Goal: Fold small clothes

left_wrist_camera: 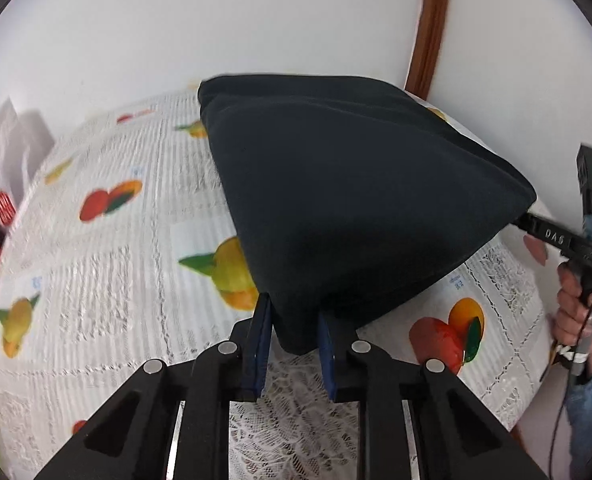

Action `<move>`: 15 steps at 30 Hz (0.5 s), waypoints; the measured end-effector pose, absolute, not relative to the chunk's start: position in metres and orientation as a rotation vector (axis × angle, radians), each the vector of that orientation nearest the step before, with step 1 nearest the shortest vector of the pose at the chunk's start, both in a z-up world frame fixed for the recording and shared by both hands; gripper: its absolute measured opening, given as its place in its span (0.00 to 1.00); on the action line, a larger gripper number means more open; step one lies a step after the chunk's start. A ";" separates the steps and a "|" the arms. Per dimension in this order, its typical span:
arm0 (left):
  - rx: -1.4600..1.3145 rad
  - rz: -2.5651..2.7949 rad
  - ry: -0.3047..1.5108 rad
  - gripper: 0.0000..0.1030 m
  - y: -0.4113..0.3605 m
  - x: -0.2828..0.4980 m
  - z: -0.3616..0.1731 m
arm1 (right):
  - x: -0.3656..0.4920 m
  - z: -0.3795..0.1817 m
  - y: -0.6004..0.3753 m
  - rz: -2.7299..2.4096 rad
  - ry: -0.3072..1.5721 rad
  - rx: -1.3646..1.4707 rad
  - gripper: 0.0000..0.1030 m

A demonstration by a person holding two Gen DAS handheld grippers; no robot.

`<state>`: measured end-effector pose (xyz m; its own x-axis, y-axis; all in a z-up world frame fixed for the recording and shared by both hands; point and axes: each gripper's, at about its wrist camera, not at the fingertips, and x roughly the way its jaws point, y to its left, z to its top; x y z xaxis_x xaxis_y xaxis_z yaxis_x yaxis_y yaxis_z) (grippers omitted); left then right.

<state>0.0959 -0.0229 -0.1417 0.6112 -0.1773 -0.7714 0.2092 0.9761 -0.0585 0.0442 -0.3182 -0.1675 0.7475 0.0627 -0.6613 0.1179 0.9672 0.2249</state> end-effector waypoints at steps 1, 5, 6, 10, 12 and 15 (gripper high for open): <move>0.025 -0.229 0.889 0.20 -0.022 0.096 -0.142 | 0.044 -0.167 -0.318 -0.028 0.727 0.257 0.08; 0.008 -0.241 0.902 0.24 -0.022 0.096 -0.142 | 0.043 -0.166 -0.317 -0.025 0.746 0.236 0.10; 0.007 -0.244 0.912 0.24 -0.022 0.096 -0.142 | 0.042 -0.165 -0.317 -0.022 0.755 0.229 0.12; -0.002 -0.274 0.939 0.25 -0.020 0.092 -0.141 | 0.025 -0.149 -0.323 -0.001 0.759 0.196 0.16; -0.015 -0.299 0.932 0.30 -0.018 0.086 -0.137 | 0.015 -0.141 -0.328 0.004 0.756 0.170 0.17; -0.020 -0.322 0.896 0.47 -0.013 0.078 -0.123 | -0.001 -0.122 -0.332 0.039 0.732 0.123 0.20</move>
<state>0.0778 -0.0134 -0.1235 0.5796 -0.2838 -0.7639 0.2669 0.9518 -0.1510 -0.0007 -0.3317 -0.1217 0.7436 0.0788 -0.6640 0.0071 0.9920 0.1258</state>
